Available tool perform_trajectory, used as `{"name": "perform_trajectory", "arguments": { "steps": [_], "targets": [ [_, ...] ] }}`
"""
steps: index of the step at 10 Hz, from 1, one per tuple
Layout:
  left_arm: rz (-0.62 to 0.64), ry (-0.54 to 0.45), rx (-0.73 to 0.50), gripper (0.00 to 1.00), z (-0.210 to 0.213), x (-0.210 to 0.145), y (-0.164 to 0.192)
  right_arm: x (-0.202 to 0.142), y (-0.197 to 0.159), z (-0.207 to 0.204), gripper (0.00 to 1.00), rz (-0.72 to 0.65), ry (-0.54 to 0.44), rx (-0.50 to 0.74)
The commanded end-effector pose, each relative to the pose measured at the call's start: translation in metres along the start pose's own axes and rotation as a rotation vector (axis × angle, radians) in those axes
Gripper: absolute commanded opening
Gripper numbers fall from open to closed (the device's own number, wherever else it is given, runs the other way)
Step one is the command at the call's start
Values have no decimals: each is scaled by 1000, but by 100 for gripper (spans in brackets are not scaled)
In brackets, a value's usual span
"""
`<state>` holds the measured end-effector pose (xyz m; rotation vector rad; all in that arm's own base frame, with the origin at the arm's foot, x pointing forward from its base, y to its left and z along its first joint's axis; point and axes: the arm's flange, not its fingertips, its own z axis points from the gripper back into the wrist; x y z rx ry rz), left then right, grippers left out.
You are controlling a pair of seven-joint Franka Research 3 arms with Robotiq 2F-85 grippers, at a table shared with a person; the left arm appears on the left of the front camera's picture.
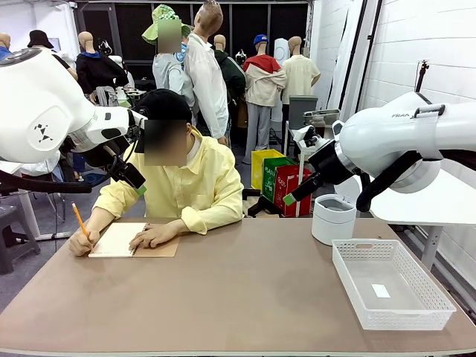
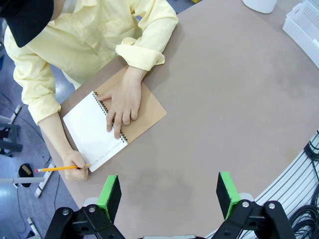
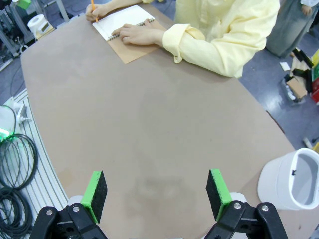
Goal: Sort the paper based on its condition.
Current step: If a person hands you a paper, place it in the Organizing basket , and if it's crumpled, put it in the Trash can.
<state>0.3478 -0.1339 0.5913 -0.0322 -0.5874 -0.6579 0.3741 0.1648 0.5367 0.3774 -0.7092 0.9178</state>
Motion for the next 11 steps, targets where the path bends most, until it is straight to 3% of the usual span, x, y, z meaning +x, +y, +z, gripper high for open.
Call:
{"name": "perform_trajectory", "arguments": {
  "steps": [1,11],
  "targets": [
    [5,3,4,100,0,0,1,-1,-1,0,100,1,-1,13],
    [5,3,4,100,0,0,1,-1,-1,0,100,1,-1,13]
  ]
}}
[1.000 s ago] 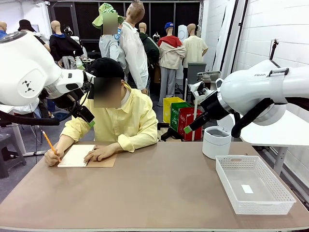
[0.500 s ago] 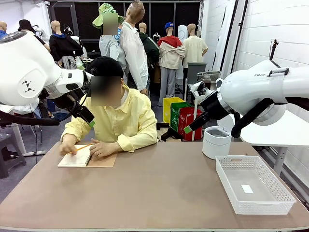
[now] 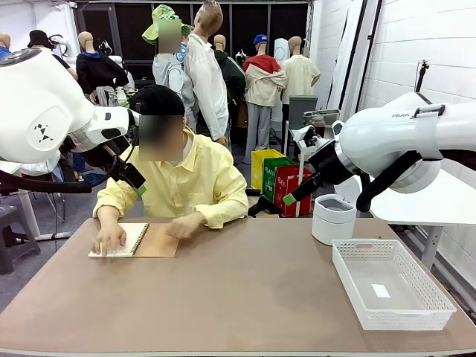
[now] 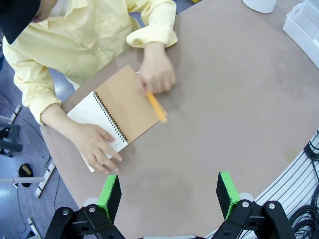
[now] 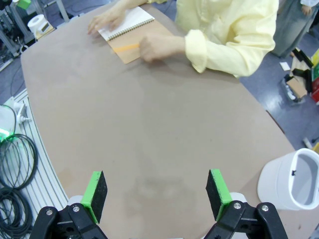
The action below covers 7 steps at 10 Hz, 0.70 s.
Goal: Sort the paper based on its condition.
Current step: If a person hands you a paper, place it in the Organizing basket , and if it's crumpled, put it in the Trash can.
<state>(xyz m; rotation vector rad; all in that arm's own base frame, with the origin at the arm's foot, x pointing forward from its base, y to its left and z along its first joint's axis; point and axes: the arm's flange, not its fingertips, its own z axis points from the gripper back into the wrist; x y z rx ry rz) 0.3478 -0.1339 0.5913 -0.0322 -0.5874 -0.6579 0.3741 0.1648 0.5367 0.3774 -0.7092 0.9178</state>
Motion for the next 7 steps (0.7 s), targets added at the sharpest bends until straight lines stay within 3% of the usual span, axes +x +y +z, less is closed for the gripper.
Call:
{"name": "perform_trajectory", "arguments": {
  "steps": [1,7],
  "targets": [
    [5,3,4,100,0,0,1,-1,-1,0,100,1,-1,13],
    [5,3,4,100,0,0,1,-1,-1,0,100,1,-1,13]
  ]
}}
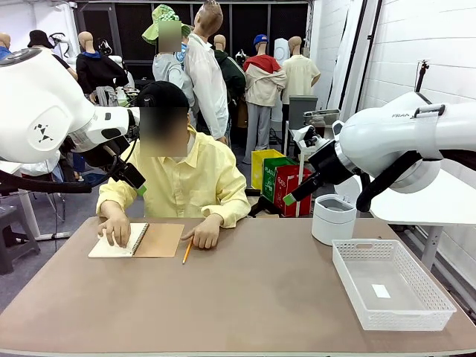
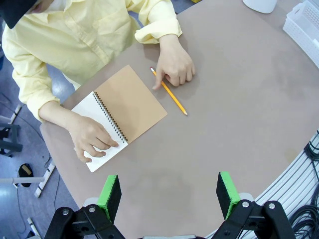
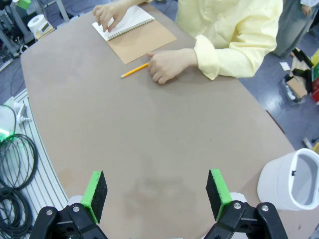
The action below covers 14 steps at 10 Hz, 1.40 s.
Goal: Sort the paper based on its condition.
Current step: If a person hands you a paper, place it in the Organizing basket , and if it's crumpled, put it in the Trash can.
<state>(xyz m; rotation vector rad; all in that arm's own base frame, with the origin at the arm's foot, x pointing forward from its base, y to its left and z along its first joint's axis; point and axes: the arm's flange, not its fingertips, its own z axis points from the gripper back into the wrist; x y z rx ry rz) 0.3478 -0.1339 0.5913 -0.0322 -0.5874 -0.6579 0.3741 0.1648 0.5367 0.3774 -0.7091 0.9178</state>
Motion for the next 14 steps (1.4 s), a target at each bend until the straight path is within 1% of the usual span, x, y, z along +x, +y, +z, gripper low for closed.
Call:
{"name": "perform_trajectory", "arguments": {
  "steps": [1,14],
  "targets": [
    [5,3,4,100,0,0,1,-1,-1,0,100,1,-1,13],
    [5,3,4,100,0,0,1,-1,-1,0,100,1,-1,13]
  ]
}}
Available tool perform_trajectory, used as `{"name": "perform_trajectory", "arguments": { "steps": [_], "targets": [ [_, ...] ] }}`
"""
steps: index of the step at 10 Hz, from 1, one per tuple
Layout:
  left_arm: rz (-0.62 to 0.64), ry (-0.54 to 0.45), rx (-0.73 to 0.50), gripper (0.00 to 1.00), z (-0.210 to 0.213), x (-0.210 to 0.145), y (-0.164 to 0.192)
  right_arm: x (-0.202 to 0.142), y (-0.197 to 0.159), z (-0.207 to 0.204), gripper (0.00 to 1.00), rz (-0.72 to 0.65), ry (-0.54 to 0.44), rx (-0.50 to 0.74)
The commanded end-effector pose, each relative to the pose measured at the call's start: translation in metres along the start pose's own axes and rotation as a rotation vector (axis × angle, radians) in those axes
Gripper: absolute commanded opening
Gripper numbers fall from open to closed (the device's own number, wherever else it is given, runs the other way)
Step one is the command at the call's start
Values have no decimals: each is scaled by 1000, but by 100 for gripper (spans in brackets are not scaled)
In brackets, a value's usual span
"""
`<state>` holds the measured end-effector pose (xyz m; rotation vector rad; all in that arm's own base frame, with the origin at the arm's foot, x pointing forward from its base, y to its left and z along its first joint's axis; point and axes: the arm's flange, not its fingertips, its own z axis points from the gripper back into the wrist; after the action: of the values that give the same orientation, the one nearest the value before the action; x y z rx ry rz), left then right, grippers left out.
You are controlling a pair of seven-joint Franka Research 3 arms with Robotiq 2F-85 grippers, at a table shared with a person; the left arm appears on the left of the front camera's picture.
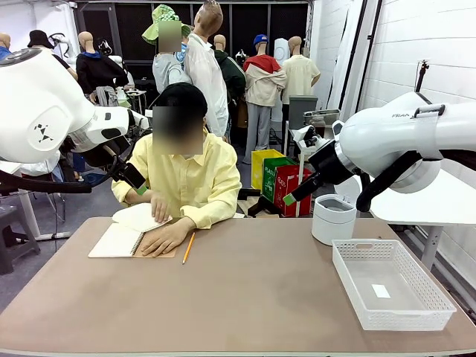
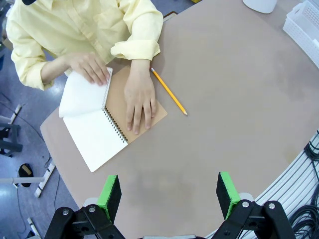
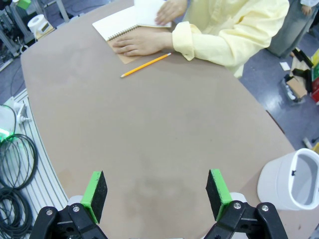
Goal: Sort the paper based on its condition.
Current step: If a person hands you a paper, place it in the Organizing basket , and if it's crumpled, put it in the Trash can.
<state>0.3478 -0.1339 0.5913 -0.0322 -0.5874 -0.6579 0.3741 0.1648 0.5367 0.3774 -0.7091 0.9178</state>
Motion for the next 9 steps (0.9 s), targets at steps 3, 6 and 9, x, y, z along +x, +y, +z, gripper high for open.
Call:
{"name": "perform_trajectory", "arguments": {
  "steps": [3,6,9],
  "targets": [
    [5,3,4,100,0,0,1,-1,-1,0,100,1,-1,13],
    [5,3,4,100,0,0,1,-1,-1,0,100,1,-1,13],
    [5,3,4,100,0,0,1,-1,-1,0,100,1,-1,13]
  ]
}}
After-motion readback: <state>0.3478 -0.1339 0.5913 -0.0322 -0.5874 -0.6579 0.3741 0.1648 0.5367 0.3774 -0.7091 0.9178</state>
